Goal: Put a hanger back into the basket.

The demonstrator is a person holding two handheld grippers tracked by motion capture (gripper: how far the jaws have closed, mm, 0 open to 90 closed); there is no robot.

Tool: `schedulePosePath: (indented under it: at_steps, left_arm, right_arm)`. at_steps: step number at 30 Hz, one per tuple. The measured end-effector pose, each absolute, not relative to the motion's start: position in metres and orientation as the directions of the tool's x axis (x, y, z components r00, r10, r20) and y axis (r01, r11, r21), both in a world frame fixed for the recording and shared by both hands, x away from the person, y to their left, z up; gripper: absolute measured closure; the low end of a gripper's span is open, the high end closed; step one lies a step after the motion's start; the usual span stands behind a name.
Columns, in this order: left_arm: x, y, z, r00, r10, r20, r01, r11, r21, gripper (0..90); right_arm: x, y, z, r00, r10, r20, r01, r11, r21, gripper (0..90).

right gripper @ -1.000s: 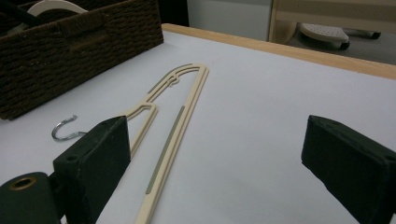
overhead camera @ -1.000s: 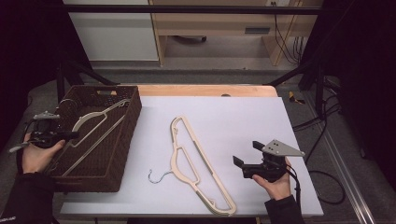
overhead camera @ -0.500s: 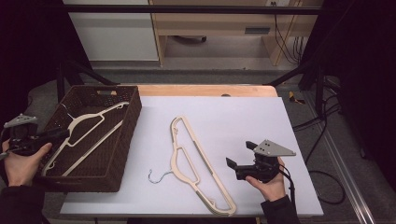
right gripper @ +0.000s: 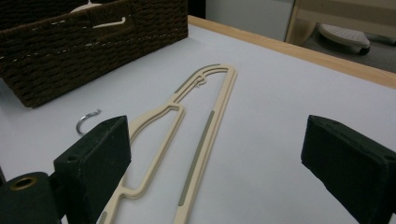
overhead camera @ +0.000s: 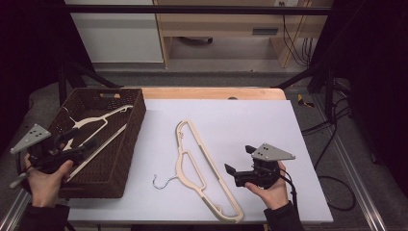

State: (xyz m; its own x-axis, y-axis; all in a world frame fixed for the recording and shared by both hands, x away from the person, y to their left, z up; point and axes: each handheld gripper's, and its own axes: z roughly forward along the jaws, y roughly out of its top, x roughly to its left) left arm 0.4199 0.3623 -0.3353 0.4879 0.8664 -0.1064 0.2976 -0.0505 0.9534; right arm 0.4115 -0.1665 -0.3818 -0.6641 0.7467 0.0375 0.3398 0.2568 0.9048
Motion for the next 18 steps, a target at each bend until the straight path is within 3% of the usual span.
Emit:
schedulePosePath:
  at_steps: [5,18]
  left_arm:
    - [0.415,0.332,-0.340,0.540,0.837,-0.089,0.272,-0.074,0.959,9.8]
    - [0.403,0.267,-0.367,0.637,0.770,-0.046,0.284,-0.179,0.942,7.5]
  right_arm:
    - [0.412,-0.157,-0.387,-0.687,0.723,0.072,0.372,0.265,0.889,8.6]
    - [0.407,-0.142,-0.407,-0.716,0.693,0.087,0.430,0.340,0.836,9.9]
